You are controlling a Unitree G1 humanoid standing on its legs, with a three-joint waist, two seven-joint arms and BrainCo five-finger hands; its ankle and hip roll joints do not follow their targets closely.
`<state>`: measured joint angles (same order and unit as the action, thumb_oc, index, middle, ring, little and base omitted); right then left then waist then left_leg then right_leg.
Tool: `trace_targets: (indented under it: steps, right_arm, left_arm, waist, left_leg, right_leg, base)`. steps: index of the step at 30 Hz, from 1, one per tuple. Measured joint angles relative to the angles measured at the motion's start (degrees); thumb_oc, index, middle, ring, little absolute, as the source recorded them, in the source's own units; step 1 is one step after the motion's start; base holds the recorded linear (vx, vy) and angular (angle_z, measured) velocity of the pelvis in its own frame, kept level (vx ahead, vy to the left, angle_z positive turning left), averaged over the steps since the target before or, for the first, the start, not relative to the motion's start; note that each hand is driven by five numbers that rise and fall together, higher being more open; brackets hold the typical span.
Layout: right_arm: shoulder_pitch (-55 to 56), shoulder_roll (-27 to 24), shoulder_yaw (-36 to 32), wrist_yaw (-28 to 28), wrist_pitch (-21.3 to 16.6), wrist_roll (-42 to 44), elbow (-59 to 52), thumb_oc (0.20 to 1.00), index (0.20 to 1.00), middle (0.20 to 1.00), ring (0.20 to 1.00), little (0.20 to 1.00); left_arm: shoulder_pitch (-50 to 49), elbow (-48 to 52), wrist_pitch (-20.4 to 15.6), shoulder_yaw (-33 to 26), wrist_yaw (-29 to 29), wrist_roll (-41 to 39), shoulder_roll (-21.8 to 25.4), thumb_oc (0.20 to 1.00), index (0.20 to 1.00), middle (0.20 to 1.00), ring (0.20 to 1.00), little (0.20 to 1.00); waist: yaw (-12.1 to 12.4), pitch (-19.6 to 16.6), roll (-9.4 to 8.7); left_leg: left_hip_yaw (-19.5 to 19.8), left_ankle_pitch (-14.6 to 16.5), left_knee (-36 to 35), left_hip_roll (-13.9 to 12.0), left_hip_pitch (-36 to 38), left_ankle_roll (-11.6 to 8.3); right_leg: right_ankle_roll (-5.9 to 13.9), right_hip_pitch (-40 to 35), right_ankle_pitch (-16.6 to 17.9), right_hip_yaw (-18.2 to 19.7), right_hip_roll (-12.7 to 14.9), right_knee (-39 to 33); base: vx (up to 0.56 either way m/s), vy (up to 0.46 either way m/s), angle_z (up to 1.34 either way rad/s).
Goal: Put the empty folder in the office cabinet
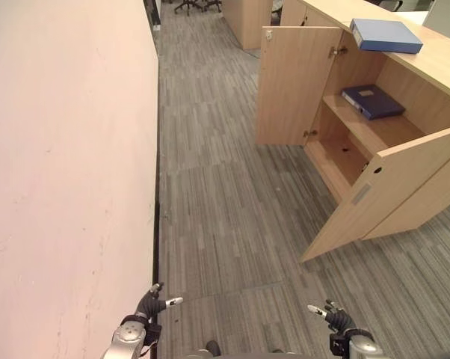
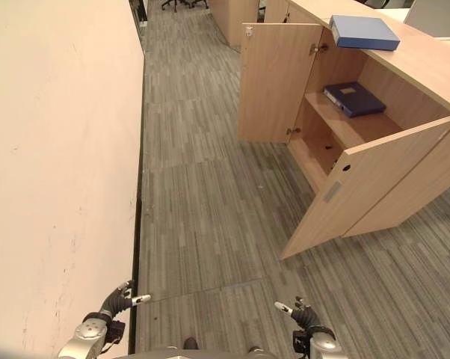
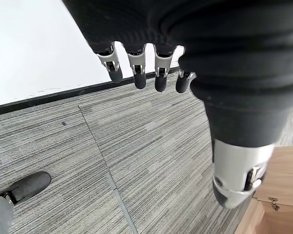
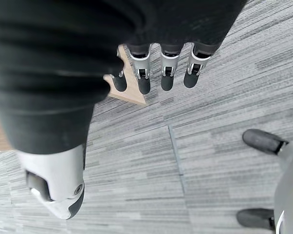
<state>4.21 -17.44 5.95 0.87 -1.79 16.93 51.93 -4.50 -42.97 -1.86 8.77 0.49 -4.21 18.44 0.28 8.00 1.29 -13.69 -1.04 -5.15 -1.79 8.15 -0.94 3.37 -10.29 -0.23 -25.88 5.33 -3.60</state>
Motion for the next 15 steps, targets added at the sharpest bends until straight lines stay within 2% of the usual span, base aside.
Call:
trace_targets:
  steps: [10,14,15]
  right_arm:
    - [0.3,-0.7,-2.1,0.8,0.7,0.0,2.3,1.0,1.0,1.0,1.0,1.0]
    - [-0.2,-0.7,-2.2,1.0,1.1,0.0,3.9,1.0,1.0,1.0,1.0,1.0]
    - [-0.8,-0.6,-2.4,1.2,1.1,0.1,5.0,1.0,1.0,1.0,1.0,1.0]
  left_arm:
    - [0.2,0.1,0.1,0.2,-1.2,-0.6,0.0,1.0,1.0,1.0,1.0,1.0]
    - [0.7,0.1,0.1,0.2,-1.5,-1.8,0.1,1.0,1.0,1.0,1.0,1.0]
    - [1.5,0.1,0.1,0.2,-1.5,-2.2,0.3,1.0,1.0,1.0,1.0,1.0]
  waist:
    - [-1.7,0.8,1.66]
    - [-2.0,1.6,1.6]
    - [-2.2,2.5,1.04]
  left_leg:
    - [-0.4,0.0,0.3,-0.4,0.0,-0.33]
    - [-1.4,0.1,3.7,-0.9,-2.1,-0.87]
    - [-1.5,0.7,7.2,-1.2,-3.8,-1.81]
  right_leg:
    - [-0.19,0.5,-0.2,0.7,-0.4,-0.1]
    - [-0.75,1.8,0.1,1.7,-0.5,0.0]
    - [-1.11,2.5,-0.8,2.8,0.0,0.9]
  base:
    - [0.02,-0.093,-0.03]
    - [-0.03,-0.098,-0.17]
    - [0.02,-0.078,-0.31]
